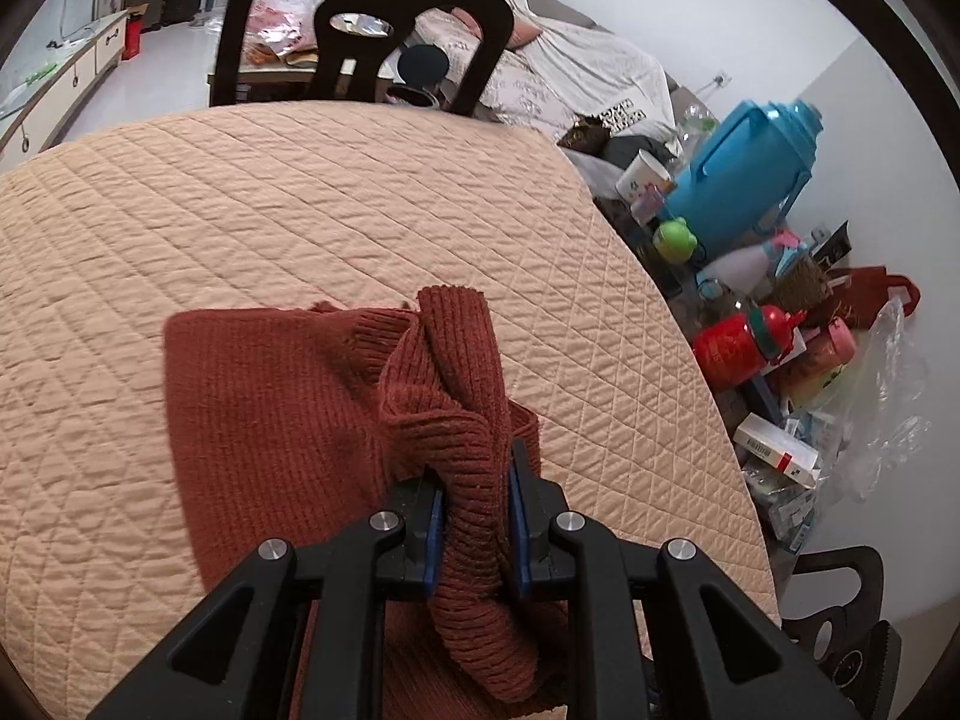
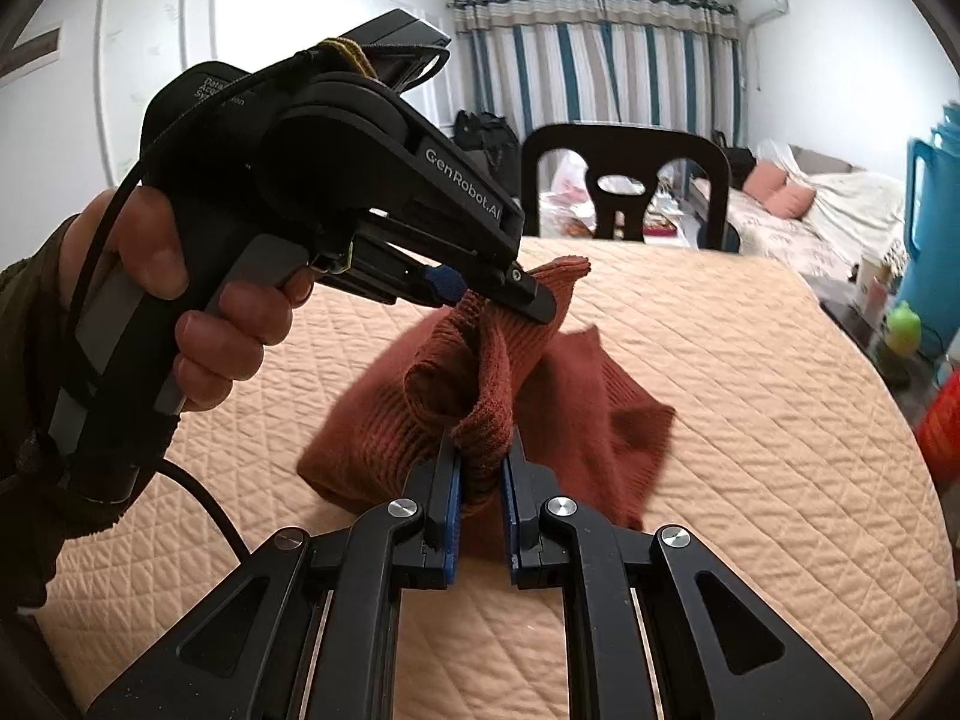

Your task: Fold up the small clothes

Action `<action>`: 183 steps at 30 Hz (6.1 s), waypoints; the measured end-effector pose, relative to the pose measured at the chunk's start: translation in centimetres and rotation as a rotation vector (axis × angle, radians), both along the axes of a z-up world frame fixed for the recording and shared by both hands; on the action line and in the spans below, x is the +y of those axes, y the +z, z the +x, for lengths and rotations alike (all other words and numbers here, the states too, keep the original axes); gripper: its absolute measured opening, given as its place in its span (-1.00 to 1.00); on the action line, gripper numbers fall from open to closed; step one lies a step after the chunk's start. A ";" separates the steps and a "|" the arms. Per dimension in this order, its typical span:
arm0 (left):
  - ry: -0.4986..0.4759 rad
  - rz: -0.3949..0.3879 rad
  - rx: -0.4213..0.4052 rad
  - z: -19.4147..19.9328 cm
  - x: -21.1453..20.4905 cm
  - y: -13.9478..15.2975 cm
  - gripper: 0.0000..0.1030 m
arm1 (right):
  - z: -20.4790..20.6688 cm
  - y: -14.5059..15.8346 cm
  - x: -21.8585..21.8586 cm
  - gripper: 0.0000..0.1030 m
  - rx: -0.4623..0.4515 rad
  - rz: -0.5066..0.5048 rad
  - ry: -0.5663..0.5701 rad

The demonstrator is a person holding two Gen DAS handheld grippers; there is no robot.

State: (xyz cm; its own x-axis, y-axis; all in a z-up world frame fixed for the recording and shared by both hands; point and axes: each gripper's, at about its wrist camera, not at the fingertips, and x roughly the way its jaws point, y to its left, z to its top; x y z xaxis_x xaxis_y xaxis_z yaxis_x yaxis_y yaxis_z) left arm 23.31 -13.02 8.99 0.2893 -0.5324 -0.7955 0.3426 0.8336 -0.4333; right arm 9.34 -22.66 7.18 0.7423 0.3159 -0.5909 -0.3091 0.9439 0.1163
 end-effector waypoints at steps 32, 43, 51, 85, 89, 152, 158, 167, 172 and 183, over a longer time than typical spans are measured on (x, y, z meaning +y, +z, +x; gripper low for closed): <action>-0.008 -0.033 0.005 1.1 -0.9 -1.4 0.06 | 1.7 -3.4 -5.5 -0.65 0.161 0.118 -0.142; 0.018 0.056 -0.128 -2.4 3.7 -0.3 0.15 | 0.6 -2.1 -6.3 -0.60 0.100 0.091 -0.252; 0.042 0.096 -0.147 -4.0 5.2 -1.5 0.15 | 1.1 0.4 -4.7 -0.60 0.039 0.149 -0.107; 0.047 0.167 -0.154 -7.2 7.4 -5.0 0.30 | 3.9 -1.7 -3.5 -0.49 0.121 0.004 -0.083; 0.049 0.161 -0.144 -7.0 7.7 -5.4 0.39 | 4.8 -3.0 -3.9 -0.49 0.176 -0.012 -0.115; 0.018 0.287 -0.427 -6.8 5.3 -4.3 0.64 | 9.0 -3.9 -3.9 0.00 0.186 -0.048 -0.071; 0.022 0.270 -0.410 -6.7 5.5 -4.0 0.63 | 9.1 -3.9 -3.8 0.00 0.189 -0.058 -0.077; 0.056 0.144 -0.368 -4.9 6.3 -1.3 0.63 | 6.0 -0.7 -4.1 0.00 0.096 -0.018 -0.063; 0.047 0.130 -0.345 -2.7 5.1 -1.3 0.63 | 5.0 -0.9 -3.3 -0.01 0.100 -0.010 -0.013; 0.122 0.198 -0.195 0.7 6.1 -5.8 0.62 | 3.0 -3.3 -2.2 -0.02 0.116 -0.139 0.039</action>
State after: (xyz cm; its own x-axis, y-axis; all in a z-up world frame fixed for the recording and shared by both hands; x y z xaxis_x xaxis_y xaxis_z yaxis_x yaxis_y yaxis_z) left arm 24.01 -6.91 3.23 0.4992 -0.3247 -0.8034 0.2961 0.9352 -0.1940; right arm 12.33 -24.88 3.93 0.6557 0.2519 -0.7118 -0.3375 0.9411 0.0222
